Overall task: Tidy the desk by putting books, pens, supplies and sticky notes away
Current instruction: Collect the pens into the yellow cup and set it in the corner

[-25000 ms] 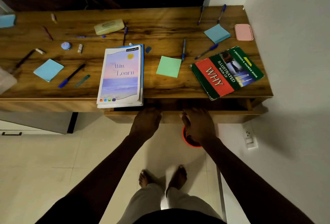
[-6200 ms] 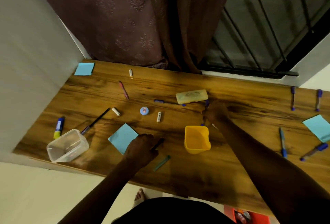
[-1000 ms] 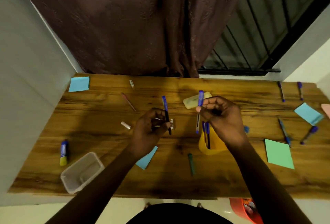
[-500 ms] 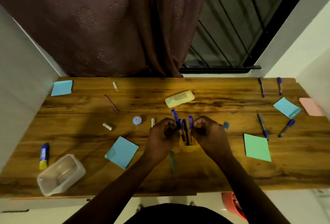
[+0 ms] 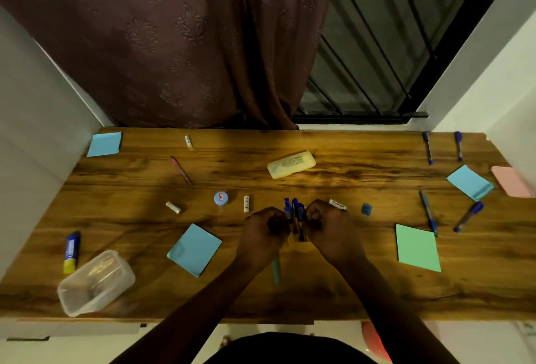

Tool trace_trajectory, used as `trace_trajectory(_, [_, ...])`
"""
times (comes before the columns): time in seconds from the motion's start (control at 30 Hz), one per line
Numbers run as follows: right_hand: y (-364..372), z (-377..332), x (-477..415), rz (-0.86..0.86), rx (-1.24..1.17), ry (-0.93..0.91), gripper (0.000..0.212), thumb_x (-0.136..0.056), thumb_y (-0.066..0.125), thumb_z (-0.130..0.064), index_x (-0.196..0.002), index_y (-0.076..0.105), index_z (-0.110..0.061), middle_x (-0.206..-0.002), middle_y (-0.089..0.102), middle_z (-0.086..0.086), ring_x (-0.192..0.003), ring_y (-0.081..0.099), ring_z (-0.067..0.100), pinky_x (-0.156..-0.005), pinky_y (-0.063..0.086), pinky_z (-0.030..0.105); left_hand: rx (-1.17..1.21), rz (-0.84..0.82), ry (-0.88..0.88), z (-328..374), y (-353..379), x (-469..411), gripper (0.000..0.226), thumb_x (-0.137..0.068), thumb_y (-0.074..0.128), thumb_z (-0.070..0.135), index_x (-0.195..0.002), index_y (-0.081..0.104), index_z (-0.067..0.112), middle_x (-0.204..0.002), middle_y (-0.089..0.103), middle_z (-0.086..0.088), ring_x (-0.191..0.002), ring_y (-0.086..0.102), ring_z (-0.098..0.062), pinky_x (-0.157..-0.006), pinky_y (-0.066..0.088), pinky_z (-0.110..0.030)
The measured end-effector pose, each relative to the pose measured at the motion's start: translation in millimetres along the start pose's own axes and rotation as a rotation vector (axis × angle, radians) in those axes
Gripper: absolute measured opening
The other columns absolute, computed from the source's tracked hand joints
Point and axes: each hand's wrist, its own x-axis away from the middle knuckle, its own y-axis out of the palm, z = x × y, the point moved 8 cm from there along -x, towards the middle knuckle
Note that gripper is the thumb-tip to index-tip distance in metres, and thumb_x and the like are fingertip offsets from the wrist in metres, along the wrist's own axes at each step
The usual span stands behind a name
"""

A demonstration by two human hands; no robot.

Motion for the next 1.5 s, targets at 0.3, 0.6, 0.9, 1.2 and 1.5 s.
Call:
trace_trajectory(0.3, [-2,5,0,0.013,0.009,0.052,0.013,-0.086,0.075,-0.009,-0.09,0.07,-0.021,-0.082,0.07,-0.015,-0.083,0.064,-0.012,-0.062,0.047,0.008,-0.005,0.03,0.013,-20,-39,-9,0.021,-0.087,0.073,0.006,-0.099,0.075,0.023,-0.093,0.076,0.01,-0.087,0.071,-0.003,-0.076,0.059,-0.024])
trace_trajectory(0.6, [-18,-24,16,0.181,-0.053,-0.082,0.014,-0.087,0.076,-0.005,-0.085,0.07,-0.016,-0.076,0.067,-0.022,-0.074,0.068,-0.009,-0.058,0.05,0.012,-0.391,0.176,0.125,-49,-167,-66,0.022,-0.096,0.062,0.006,-0.114,0.069,0.015,-0.108,0.07,0.0,-0.094,0.065,-0.012,-0.081,0.051,-0.021])
trace_trajectory(0.9, [-9,-38,37,0.251,-0.085,-0.039,0.005,-0.091,0.073,-0.015,-0.09,0.072,-0.02,-0.074,0.073,-0.017,-0.062,0.069,0.003,-0.054,0.052,0.024,-1.057,-0.151,0.318,-99,-207,-142,0.06,-0.081,0.072,-0.005,-0.138,0.06,0.008,-0.146,0.054,-0.018,-0.135,0.05,-0.04,-0.111,0.042,-0.05])
trace_trajectory(1.2, [-2,-42,48,0.298,-0.062,0.05,0.009,-0.093,0.07,-0.02,-0.091,0.07,-0.029,-0.078,0.072,-0.013,-0.063,0.066,0.013,-0.055,0.051,0.033,-1.086,-0.209,0.335,-109,-207,-150,0.031,-0.09,0.064,0.004,-0.12,0.071,0.008,-0.126,0.067,-0.016,-0.118,0.06,-0.037,-0.102,0.048,-0.045])
trace_trajectory(1.5, [-14,-48,50,0.331,-0.127,0.081,0.006,-0.094,0.072,-0.015,-0.09,0.072,-0.02,-0.082,0.072,-0.02,-0.066,0.068,0.0,-0.056,0.042,0.007,-0.986,-0.122,0.462,-59,-191,-145,0.031,-0.095,0.06,0.008,-0.125,0.065,0.011,-0.122,0.067,-0.015,-0.101,0.066,-0.036,-0.083,0.056,-0.043])
